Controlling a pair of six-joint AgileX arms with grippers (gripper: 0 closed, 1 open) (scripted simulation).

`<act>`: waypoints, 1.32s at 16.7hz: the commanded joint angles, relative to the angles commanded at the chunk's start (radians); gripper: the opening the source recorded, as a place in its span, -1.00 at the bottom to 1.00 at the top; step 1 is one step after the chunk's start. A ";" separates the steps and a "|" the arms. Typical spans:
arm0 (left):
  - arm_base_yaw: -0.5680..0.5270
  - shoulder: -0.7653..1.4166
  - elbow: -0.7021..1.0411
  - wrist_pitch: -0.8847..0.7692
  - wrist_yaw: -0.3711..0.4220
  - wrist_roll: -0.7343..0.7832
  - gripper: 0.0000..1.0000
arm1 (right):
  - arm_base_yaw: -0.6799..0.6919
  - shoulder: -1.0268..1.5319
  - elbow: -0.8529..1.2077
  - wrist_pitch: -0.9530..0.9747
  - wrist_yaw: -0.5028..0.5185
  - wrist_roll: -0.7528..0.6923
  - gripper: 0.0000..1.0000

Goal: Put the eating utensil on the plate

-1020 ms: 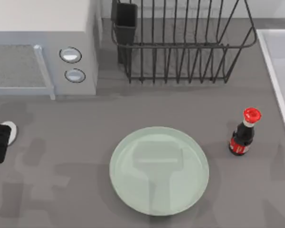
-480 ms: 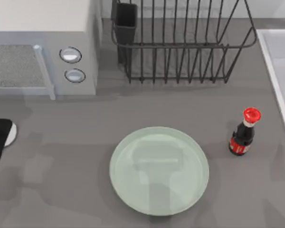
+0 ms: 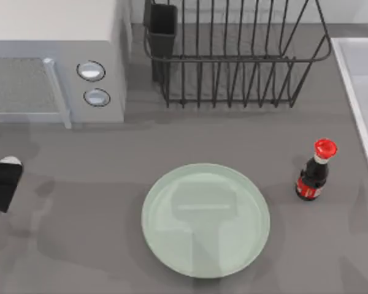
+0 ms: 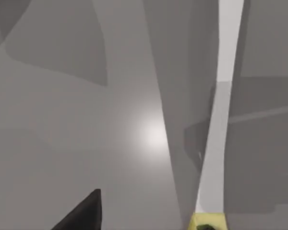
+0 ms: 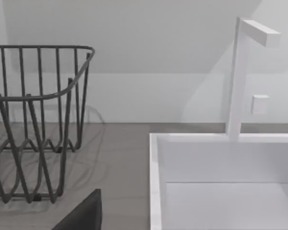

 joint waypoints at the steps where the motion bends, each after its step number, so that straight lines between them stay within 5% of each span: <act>1: 0.001 0.022 -0.025 0.053 0.000 0.001 1.00 | 0.000 0.000 0.000 0.000 0.000 0.000 1.00; 6: 0.004 0.127 -0.143 0.279 0.000 0.007 1.00 | 0.000 0.000 0.000 0.000 0.000 0.000 1.00; 11: 0.005 0.141 -0.159 0.304 0.000 0.007 1.00 | 0.000 0.000 0.000 0.000 0.000 0.000 1.00; 22: 0.005 0.141 -0.159 0.304 0.000 0.007 -0.66 | 0.000 0.000 0.000 0.000 0.000 0.000 1.00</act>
